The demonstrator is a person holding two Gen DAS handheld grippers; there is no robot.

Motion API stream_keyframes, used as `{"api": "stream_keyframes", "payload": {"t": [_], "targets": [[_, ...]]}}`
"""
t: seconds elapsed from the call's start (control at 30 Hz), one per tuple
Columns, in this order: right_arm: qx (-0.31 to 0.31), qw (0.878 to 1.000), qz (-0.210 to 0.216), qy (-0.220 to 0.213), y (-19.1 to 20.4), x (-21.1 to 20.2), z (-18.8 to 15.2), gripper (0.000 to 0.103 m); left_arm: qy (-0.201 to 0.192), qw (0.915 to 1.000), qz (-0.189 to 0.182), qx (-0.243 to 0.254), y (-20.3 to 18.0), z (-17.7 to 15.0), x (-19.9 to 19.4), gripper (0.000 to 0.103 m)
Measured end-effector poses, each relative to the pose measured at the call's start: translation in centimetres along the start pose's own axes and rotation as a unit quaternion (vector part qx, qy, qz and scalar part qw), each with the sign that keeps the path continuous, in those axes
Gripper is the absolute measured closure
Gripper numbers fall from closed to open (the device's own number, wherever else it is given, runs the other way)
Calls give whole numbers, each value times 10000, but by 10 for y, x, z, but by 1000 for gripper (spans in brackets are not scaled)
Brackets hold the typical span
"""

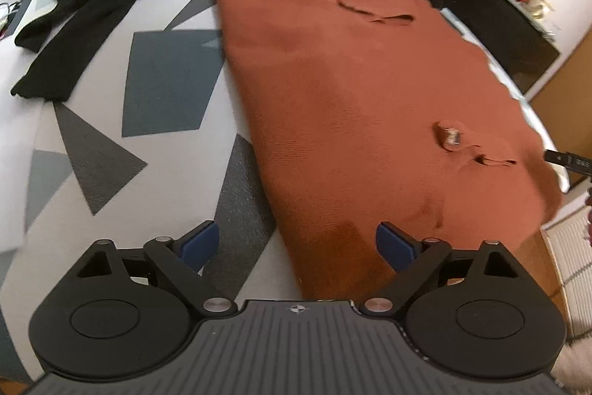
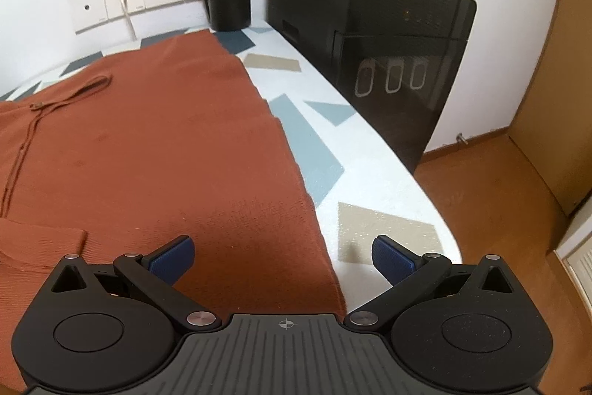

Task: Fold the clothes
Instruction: 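Move the right tool down to the sweater's folded edge and close on it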

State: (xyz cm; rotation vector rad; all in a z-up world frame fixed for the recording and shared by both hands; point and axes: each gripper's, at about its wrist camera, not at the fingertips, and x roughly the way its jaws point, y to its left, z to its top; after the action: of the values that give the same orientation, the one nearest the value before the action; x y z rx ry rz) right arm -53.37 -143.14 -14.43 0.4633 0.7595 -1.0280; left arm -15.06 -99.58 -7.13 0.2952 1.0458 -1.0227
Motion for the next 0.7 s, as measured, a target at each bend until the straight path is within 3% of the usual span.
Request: {"api": "stream_keyframes", "payload": {"t": [0.13, 0.27, 0.43, 0.7], "targets": [[-60, 9999, 62, 89, 9, 14, 0, 1, 21, 9998, 215, -28, -7, 5, 13, 9], [-350, 9992, 140, 128, 21, 21, -1, 1, 88, 9990, 436, 52, -16, 9, 21, 0], [-83, 9995, 273, 92, 20, 25, -1, 1, 126, 9960, 858, 228, -27, 10, 29, 0], [-115, 9994, 310, 46, 18, 27, -1, 1, 51, 9952, 922, 323, -30, 14, 35, 0]]}}
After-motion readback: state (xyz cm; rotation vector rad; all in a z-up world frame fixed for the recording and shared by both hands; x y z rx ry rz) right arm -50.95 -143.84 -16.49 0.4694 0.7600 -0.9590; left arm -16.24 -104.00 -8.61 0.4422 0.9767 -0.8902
